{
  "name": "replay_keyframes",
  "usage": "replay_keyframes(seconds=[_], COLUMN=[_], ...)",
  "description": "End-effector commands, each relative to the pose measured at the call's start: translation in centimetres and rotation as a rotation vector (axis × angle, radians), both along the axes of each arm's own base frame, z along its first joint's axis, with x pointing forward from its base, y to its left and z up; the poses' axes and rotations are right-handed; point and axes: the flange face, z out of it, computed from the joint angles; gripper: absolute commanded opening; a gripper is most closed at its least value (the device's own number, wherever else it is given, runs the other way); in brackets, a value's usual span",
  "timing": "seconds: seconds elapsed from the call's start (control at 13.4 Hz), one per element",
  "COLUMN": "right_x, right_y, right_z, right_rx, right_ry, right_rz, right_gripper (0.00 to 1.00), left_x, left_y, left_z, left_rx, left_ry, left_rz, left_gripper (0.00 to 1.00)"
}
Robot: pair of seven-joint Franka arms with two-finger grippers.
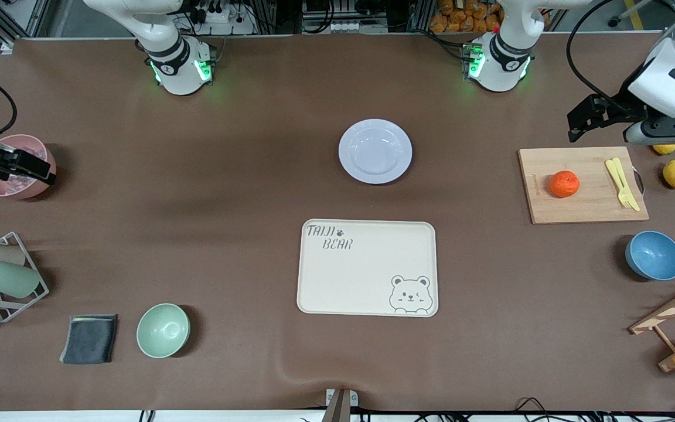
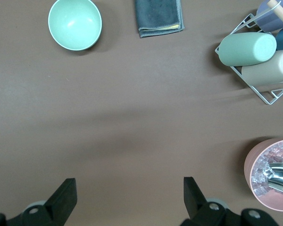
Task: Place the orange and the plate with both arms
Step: 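Move the left gripper toward the orange on the wooden board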
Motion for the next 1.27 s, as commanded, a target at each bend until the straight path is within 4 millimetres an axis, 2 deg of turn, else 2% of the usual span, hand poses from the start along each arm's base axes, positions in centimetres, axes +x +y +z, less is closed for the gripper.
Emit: replay_keyframes(seconds=[0.0,0.3,0.45,0.75,0.82,0.9,1.05,1.19], right_x=[-0.2,-0.1,-0.1,-0.3,-0.3,-0.3,-0.2,-0.2], right_y=[-0.2,-0.2,-0.3,-0.5,-0.5,-0.5,-0.4,-0.4], right_z=[0.6,0.5,0.3,0.2,0.2,0.2,0.1,-0.1], right_rx=[0.017,0.019,0.018,0.021,0.021,0.021,0.023,0.023], right_ry=[0.0,0.003,0.011,0.02,0.018,0.02,0.022,0.03], right_rz=[-0.016,-0.01,-0.009,-0.012,-0.012,-0.012,-0.013,-0.011], right_gripper=[1.0,1.0,1.0,1.0,1.0,1.0,1.0,1.0], left_x=[-0.2,0.1,1.0,3.8,4.4,4.7,4.4,3.3], left_y=[0.2,0.3,0.9,2.4,3.2,4.5,6.9,7.4], left_z=[0.2,0.3,-1.1,-7.2,-8.5,-10.7,-14.5,-17.9], left_rx=[0.003,0.002,0.009,0.052,0.053,0.054,0.092,0.11], left_ry=[0.005,0.002,0.027,0.138,0.163,0.205,0.274,0.313], left_rz=[-0.016,-0.016,-0.003,0.057,0.071,0.094,0.118,0.114], left_gripper=[1.0,1.0,1.0,1.0,1.0,1.0,1.0,1.0])
